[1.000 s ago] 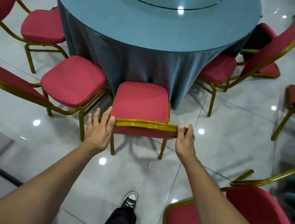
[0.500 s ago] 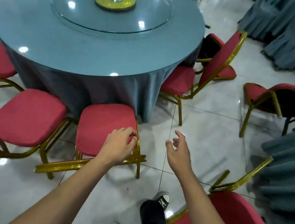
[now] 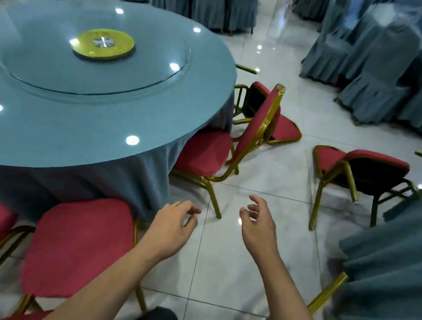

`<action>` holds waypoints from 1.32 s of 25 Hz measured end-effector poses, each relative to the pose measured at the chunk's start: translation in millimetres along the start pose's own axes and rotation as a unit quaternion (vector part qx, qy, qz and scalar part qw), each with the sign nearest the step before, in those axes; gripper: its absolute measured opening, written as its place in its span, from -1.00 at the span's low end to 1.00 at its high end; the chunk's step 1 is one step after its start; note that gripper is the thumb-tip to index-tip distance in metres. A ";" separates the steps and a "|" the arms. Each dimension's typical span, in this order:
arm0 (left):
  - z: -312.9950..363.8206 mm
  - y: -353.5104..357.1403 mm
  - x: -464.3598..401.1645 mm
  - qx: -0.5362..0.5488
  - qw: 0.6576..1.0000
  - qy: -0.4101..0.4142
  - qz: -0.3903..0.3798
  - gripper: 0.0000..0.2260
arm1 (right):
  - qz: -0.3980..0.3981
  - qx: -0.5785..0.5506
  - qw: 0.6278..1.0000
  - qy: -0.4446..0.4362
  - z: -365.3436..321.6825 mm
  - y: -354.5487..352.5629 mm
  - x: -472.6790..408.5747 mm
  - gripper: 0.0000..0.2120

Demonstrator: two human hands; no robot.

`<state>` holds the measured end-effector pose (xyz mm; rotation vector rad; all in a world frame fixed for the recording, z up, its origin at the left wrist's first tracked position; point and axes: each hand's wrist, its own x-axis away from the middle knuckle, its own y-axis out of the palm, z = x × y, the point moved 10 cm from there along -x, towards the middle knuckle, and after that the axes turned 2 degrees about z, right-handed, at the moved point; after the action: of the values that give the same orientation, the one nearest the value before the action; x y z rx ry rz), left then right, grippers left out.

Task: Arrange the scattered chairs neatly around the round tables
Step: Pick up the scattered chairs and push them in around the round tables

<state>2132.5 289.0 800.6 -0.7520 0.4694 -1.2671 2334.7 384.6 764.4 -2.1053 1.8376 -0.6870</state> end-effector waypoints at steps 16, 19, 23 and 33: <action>245.1 111.8 -347.8 0.031 0.993 0.112 -0.011 -0.81 | 0.078 0.000 0.996 -0.052 -14.1 -214.0 -350.2 -0.71; 283.8 131.2 -412.8 0.026 0.993 0.116 -0.024 -0.80 | 0.097 -0.016 0.995 -0.026 -3.2 -246.5 -411.4 -0.70; 317.5 163.2 -493.5 0.019 0.993 0.113 -0.038 -0.80 | 0.097 -0.014 0.995 -0.020 8.4 -281.4 -495.5 -0.72; 428.7 238.9 -755.8 -0.004 0.995 0.094 -0.017 -0.83 | 0.066 -0.024 0.996 -0.049 1.7 -377.6 -785.5 -0.74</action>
<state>2397.6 1148.7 853.4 -0.6517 0.6171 -1.3744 2590.7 1216.5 809.3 -1.9857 1.9365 -0.5028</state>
